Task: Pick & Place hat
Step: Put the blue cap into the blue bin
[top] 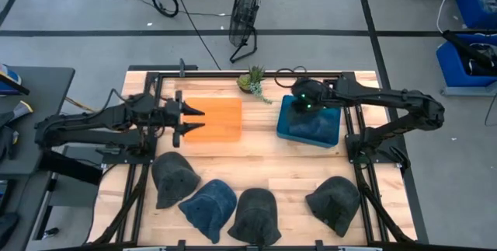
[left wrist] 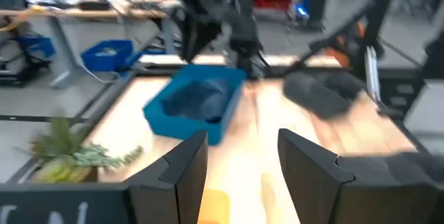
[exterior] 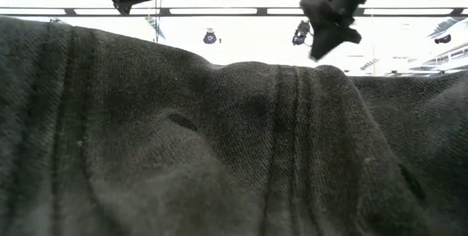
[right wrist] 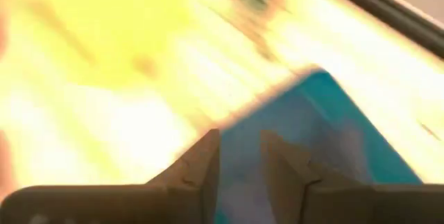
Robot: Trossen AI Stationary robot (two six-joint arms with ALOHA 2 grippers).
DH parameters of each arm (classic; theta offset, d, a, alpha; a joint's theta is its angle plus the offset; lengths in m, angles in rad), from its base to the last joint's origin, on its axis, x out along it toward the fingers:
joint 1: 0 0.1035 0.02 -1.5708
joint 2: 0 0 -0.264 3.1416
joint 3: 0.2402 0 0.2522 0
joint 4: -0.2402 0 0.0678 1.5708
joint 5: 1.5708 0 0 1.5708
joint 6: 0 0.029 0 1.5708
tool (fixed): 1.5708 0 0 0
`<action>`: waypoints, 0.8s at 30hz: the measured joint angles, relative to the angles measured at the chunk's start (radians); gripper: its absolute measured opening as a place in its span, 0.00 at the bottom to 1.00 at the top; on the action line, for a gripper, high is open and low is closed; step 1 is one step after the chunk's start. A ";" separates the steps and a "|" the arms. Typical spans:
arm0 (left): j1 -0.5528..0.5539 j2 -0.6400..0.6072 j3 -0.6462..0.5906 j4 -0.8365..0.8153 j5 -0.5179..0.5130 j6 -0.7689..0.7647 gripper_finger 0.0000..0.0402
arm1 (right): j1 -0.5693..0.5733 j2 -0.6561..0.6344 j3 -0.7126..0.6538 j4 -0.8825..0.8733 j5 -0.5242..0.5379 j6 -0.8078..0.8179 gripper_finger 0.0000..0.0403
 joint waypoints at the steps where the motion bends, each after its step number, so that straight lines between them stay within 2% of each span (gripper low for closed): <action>1: -0.018 0.017 0.000 0.002 0.000 0.007 0.45 | 0.014 0.000 0.001 0.039 -0.003 -0.016 0.27; 4: -0.078 0.068 0.000 0.002 0.046 -0.001 0.45 | 0.041 0.000 0.002 0.094 -0.009 -0.035 0.27; 7: -0.151 0.123 0.000 0.003 0.130 -0.041 0.45 | 0.047 0.000 0.002 0.083 -0.008 -0.050 0.27; 10: -0.228 0.174 0.000 0.003 0.162 -0.087 0.45 | 0.047 0.000 0.002 0.074 -0.007 -0.042 0.27; 14: -0.334 0.255 0.000 0.004 0.161 -0.213 0.45 | 0.047 0.000 0.002 0.074 -0.006 -0.053 0.27; 19: -0.439 0.402 0.000 0.016 0.059 -0.328 0.43 | 0.047 0.000 0.002 0.075 -0.006 -0.098 0.27; 24: -0.521 0.544 0.000 0.095 0.056 -0.422 0.39 | 0.047 0.000 0.002 0.075 -0.006 -0.106 0.27</action>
